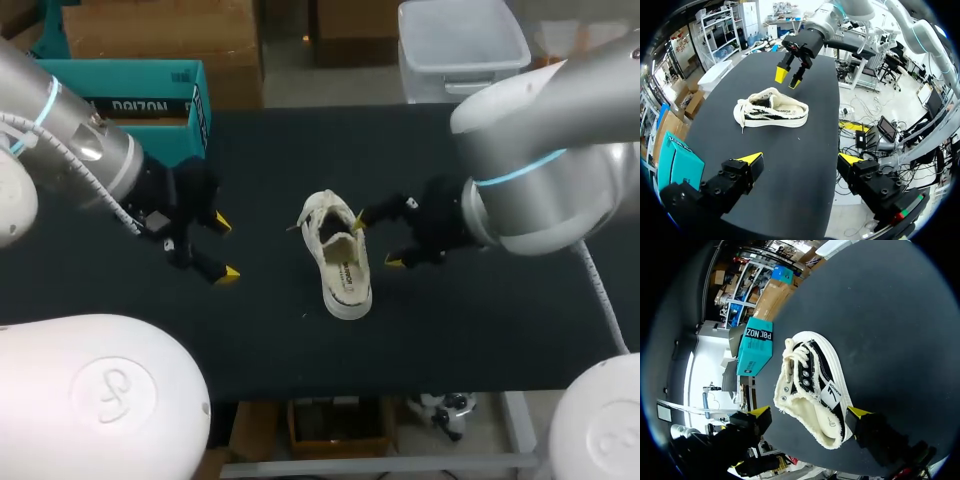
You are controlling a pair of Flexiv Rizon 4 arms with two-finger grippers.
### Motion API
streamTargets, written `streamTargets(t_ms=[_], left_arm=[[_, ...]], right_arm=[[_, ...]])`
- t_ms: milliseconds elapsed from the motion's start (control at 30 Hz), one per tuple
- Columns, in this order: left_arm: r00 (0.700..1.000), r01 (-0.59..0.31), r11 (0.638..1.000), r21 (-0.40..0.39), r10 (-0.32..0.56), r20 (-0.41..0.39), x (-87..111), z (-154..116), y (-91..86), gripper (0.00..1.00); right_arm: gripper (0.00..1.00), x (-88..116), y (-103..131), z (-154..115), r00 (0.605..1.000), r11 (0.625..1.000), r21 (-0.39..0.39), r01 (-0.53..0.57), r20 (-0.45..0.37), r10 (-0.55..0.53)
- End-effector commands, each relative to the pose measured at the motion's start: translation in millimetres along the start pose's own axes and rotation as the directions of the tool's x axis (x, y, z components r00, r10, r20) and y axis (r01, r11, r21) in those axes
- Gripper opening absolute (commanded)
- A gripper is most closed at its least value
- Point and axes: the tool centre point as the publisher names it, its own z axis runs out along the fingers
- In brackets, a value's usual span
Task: Open the shoe tongue, take the insole out of the shoe, put the insole back into the shoe, and pack the shoe into the shoebox
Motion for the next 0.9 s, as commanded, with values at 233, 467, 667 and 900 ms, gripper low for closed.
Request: streamTargets(t_ms=[233,467,667,900], left_arm=[[0.977,0.209,0.977,0.042,-0.210,0.021,-4.4,26.2,-9.3,1.00],[0.941,0.331,0.943,0.022,-0.331,0.072,-3.3,43.0,-12.6,1.00],[0.912,0.402,0.915,0.024,-0.403,0.073,-1.0,51.7,-14.4,1.00],[0.862,0.500,0.866,0.013,-0.500,0.085,2.9,69.0,-17.3,1.00]], right_arm=[[1.00,-18.4,21.7,-19.0,0.988,0.873,0.466,0.145,-0.030,-0.149],[1.00,-30.8,42.2,-25.1,0.979,0.841,0.515,0.168,0.010,-0.201],[1.00,-34.0,52.9,-32.1,0.963,0.826,0.525,0.205,0.042,-0.266],[1.00,-35.1,56.7,-38.9,0.913,0.794,0.533,0.293,0.091,-0.399]])
